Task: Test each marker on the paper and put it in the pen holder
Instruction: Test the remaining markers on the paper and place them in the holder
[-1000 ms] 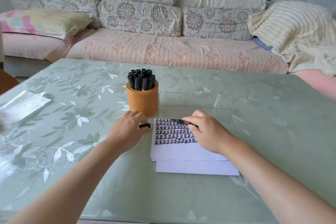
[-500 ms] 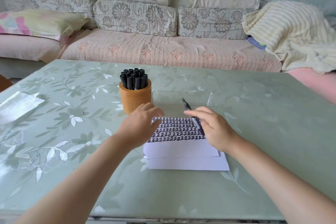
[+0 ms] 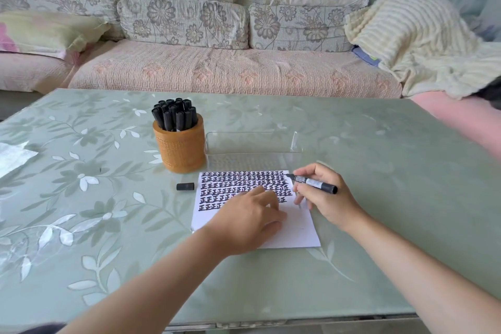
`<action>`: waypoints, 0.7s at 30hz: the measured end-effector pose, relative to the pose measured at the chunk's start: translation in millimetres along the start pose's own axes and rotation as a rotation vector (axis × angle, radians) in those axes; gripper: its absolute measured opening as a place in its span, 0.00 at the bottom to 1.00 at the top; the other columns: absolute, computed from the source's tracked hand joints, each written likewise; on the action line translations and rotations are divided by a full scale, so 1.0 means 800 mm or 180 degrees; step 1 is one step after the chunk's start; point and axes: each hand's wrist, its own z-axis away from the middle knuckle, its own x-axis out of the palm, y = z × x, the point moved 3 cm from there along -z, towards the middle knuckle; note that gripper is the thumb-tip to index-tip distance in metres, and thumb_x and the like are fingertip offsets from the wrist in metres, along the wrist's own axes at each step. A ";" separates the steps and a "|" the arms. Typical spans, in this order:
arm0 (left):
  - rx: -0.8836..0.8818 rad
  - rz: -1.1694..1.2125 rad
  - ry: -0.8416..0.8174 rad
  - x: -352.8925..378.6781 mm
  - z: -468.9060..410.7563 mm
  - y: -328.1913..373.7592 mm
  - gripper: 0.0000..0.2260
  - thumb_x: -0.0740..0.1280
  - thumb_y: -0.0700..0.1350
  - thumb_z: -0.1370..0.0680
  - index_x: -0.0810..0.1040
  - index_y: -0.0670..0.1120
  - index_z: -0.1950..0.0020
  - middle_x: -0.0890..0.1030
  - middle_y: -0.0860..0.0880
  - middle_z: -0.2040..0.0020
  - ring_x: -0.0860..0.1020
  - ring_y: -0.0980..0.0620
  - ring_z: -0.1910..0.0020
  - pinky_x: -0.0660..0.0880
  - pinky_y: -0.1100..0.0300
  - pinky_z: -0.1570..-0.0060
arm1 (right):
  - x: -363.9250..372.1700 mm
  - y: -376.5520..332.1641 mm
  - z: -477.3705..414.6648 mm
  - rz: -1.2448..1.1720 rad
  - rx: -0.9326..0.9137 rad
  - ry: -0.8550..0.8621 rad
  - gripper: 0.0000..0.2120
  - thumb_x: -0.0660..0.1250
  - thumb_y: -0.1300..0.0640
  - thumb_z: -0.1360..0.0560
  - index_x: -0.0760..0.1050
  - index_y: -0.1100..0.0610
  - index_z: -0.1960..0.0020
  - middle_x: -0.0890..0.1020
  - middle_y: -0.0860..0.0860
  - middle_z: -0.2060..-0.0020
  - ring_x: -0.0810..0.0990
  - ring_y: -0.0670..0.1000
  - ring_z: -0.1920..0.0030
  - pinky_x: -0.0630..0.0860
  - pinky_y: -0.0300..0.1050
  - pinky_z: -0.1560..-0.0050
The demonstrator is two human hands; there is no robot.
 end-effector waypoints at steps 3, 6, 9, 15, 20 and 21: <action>-0.0114 0.0187 0.0025 -0.002 0.000 -0.003 0.10 0.62 0.53 0.22 0.82 0.54 0.51 0.76 0.55 0.54 0.73 0.52 0.54 0.74 0.55 0.63 | 0.000 0.012 -0.001 -0.0044 0.0130 0.0107 0.06 0.69 0.68 0.26 0.73 0.63 0.59 0.79 0.60 0.72 0.74 0.54 0.76 0.69 0.42 0.72; -0.0221 0.0142 0.0058 0.002 0.000 -0.001 0.08 0.63 0.53 0.22 0.80 0.52 0.52 0.75 0.54 0.55 0.72 0.51 0.55 0.74 0.52 0.61 | 0.000 0.016 -0.004 -0.0041 0.0140 0.0125 0.09 0.69 0.66 0.25 0.73 0.63 0.62 0.80 0.60 0.71 0.73 0.54 0.77 0.69 0.42 0.73; -0.0347 0.0084 0.0125 0.008 0.001 0.001 0.08 0.63 0.54 0.23 0.78 0.52 0.50 0.74 0.54 0.54 0.70 0.51 0.55 0.73 0.53 0.57 | 0.001 0.019 -0.005 -0.0084 0.0163 0.0032 0.07 0.70 0.67 0.26 0.76 0.61 0.62 0.81 0.60 0.70 0.74 0.54 0.76 0.71 0.41 0.72; -0.0431 0.0025 0.0136 0.011 0.003 0.001 0.12 0.63 0.54 0.23 0.79 0.55 0.42 0.73 0.54 0.53 0.69 0.51 0.55 0.69 0.58 0.58 | 0.001 0.025 -0.006 0.0173 0.0183 0.0071 0.11 0.71 0.69 0.30 0.73 0.59 0.66 0.77 0.50 0.76 0.73 0.52 0.77 0.69 0.39 0.73; -0.0494 0.0034 0.0119 0.011 0.003 0.000 0.12 0.63 0.55 0.23 0.79 0.56 0.42 0.73 0.54 0.52 0.69 0.51 0.55 0.70 0.57 0.56 | 0.002 0.030 -0.005 0.0356 0.0080 0.0112 0.16 0.71 0.67 0.30 0.68 0.55 0.69 0.73 0.43 0.78 0.67 0.46 0.76 0.63 0.36 0.72; -0.0498 0.0031 0.0111 0.011 0.003 0.000 0.12 0.63 0.55 0.23 0.79 0.56 0.42 0.73 0.54 0.52 0.69 0.51 0.55 0.70 0.57 0.56 | 0.001 0.030 -0.005 0.0362 0.0065 0.0093 0.16 0.71 0.68 0.30 0.68 0.54 0.69 0.73 0.43 0.78 0.67 0.46 0.76 0.63 0.37 0.72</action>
